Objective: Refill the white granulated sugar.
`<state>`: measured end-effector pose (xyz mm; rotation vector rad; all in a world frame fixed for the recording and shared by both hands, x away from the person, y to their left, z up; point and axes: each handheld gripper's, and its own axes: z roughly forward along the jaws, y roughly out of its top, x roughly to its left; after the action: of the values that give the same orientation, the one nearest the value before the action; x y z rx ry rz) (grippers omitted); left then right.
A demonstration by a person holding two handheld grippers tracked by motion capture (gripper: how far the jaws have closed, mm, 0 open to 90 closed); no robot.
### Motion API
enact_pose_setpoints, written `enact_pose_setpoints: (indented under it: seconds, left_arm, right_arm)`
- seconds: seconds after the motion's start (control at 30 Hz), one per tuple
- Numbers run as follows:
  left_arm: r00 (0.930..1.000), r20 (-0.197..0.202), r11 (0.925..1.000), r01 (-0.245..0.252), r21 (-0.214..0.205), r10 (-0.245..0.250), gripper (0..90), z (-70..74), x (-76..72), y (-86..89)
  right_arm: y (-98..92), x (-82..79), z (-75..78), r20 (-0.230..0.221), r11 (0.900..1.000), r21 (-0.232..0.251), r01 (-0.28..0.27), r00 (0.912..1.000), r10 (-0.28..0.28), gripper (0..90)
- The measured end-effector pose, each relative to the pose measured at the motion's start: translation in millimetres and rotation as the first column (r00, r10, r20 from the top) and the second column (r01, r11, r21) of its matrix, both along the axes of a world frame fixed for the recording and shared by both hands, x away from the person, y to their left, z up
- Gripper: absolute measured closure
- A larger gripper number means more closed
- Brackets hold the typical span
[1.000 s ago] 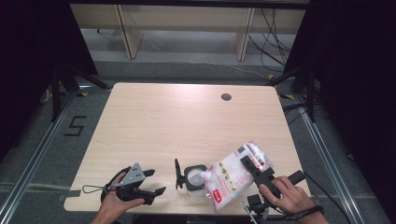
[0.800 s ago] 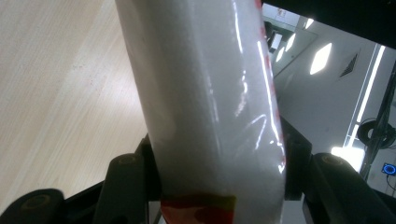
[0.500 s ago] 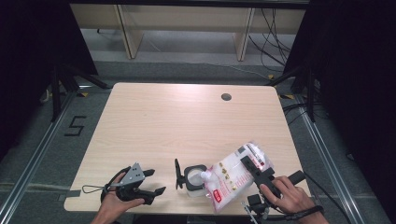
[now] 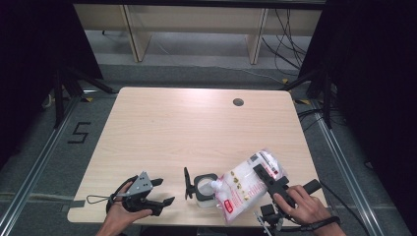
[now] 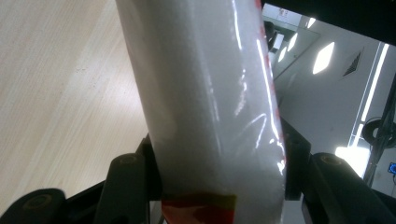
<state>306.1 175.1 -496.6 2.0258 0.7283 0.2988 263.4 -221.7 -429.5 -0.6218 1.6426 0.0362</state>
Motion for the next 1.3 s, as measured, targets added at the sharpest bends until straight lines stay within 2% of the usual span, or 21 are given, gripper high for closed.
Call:
enact_pose_setpoints:
  seconds: [0.13, 0.23, 0.27, 0.3, 0.33, 0.4, 0.43, 0.57, 0.6, 0.67, 0.7, 0.73, 0.83, 0.93, 0.97, 1.0, 1.03, 1.07, 1.1, 1.3]
  left_arm:
    - [1.0000, -0.004, 1.0000, 0.000, 0.006, 0.000, 23.8, -0.2, 0.4, 1.3]
    - [1.0000, 0.002, 0.9998, 0.002, 0.019, -0.002, 23.9, -0.2, 1.4, 1.6]
    - [1.0000, -0.004, 0.9999, 0.009, 0.006, -0.009, 23.8, -0.7, 1.0, 0.8]
    - [1.0000, -0.004, 0.9999, 0.008, 0.007, -0.008, 23.8, -0.9, 0.8, 0.7]
    - [0.9999, -0.003, 0.9999, 0.010, 0.008, -0.010, 23.8, -0.9, 0.8, 0.7]
    - [0.9998, 0.006, 0.9998, 0.017, 0.014, -0.017, 23.8, -0.5, 1.7, 1.0]
    - [0.9997, 0.011, 0.9996, 0.022, 0.017, -0.023, 23.8, -0.4, 2.0, 1.1]
    - [0.9997, 0.010, 0.9997, 0.020, 0.016, -0.021, 23.8, -0.5, 2.3, 1.5]
    - [0.9997, 0.011, 0.9996, 0.022, 0.017, -0.023, 23.8, -0.4, 2.3, 1.5]
    - [0.9997, 0.010, 0.9996, 0.024, 0.018, -0.024, 23.8, -0.7, 2.0, 1.4]
    - [0.9997, 0.010, 0.9996, 0.023, 0.018, -0.023, 23.8, -0.7, 2.1, 1.4]
    - [0.9997, 0.009, 0.9997, 0.020, 0.015, -0.021, 23.8, -0.7, 2.3, 1.3]
    - [0.9999, -0.004, 0.9998, 0.016, 0.016, -0.016, 23.8, -0.7, 1.2, 1.0]
    - [0.9998, 0.010, 0.9998, 0.018, 0.009, -0.018, 23.8, -0.8, 2.3, 1.2]
    - [0.9999, 0.008, 0.9999, 0.015, 0.003, -0.015, 23.8, -1.0, 2.0, 0.8]
    - [0.9997, 0.010, 0.9997, 0.021, 0.015, -0.021, 23.8, -0.7, 2.2, 1.7]
    - [0.9996, 0.011, 0.9994, 0.024, 0.023, -0.025, 23.8, -0.5, 2.4, 2.3]
    - [1.0000, -0.008, 1.0000, 0.005, 0.005, -0.005, 23.8, -1.1, 1.0, 1.2]
    - [1.0000, -0.010, 1.0000, 0.002, 0.001, -0.002, 23.8, -1.0, 0.9, 1.0]
    - [0.9999, 0.006, 0.9998, 0.012, 0.013, -0.013, 23.8, -0.1, 1.7, 2.2]
  right_arm:
    - [0.0, 0.3, -0.3, 0.001, 1.0000, 0.002, -0.003, 1.0000, 0.003, 51.6]
    - [1.3, -2.0, -1.1, -0.010, 0.9995, 0.021, 0.025, 0.9996, -0.025, 51.7]
    - [1.9, -2.9, -0.8, 0.002, 0.9995, 0.025, 0.020, 0.9998, -0.020, 51.7]
    - [1.9, -2.8, 1.4, 0.015, 0.9999, -0.011, 0.001, 0.9999, -0.001, 51.8]
    - [2.0, -2.9, 2.1, 0.019, 0.9999, -0.016, -0.006, 0.9998, 0.006, 51.8]
    - [-0.8, -6.4, -1.7, -0.019, 0.9980, 0.041, 0.048, 0.9987, -0.047, 51.8]
    - [-0.4, -5.8, 0.6, -0.009, 0.9992, 0.015, 0.036, 0.9993, -0.036, 51.8]
    - [0.6, -5.6, -0.5, -0.013, 0.9993, 0.020, 0.031, 0.9994, -0.031, 51.8]
    - [0.9, -7.0, -3.7, -0.023, 0.9959, 0.074, 0.053, 0.9984, -0.051, 51.9]
    - [0.6, -7.0, -4.5, -0.031, 0.9948, 0.085, 0.057, 0.9980, -0.055, 51.9]
    - [0.7, -6.5, -3.7, -0.029, 0.9953, 0.082, 0.052, 0.9983, -0.049, 51.9]
    - [2.9, -4.4, 0.6, -0.003, 0.9994, 0.035, 0.005, 1.0000, -0.005, 51.9]
    - [2.3, -3.9, 3.5, 0.006, 0.9999, 0.004, -0.015, 0.9999, 0.015, 51.9]
    - [2.5, -4.5, 4.4, 0.008, 0.9999, 0.005, -0.013, 0.9999, 0.013, 51.9]
    - [1.8, -5.5, 3.7, -0.007, 1.0000, 0.003, 0.003, 1.0000, -0.003, 51.8]
    - [-0.3, -7.4, 1.3, -0.024, 0.9986, 0.036, 0.040, 0.9990, -0.039, 51.9]
    - [-0.1, -7.2, 1.7, -0.025, 0.9988, 0.035, 0.034, 0.9991, -0.033, 51.9]
    - [0.1, -6.7, 1.4, -0.021, 0.9990, 0.038, 0.024, 0.9995, -0.023, 51.9]
    - [0.1, -6.6, 0.6, -0.018, 0.9988, 0.044, 0.022, 0.9996, -0.021, 51.9]
    - [0.5, -6.6, 0.2, -0.022, 0.9991, 0.036, 0.021, 0.9996, -0.020, 51.8]
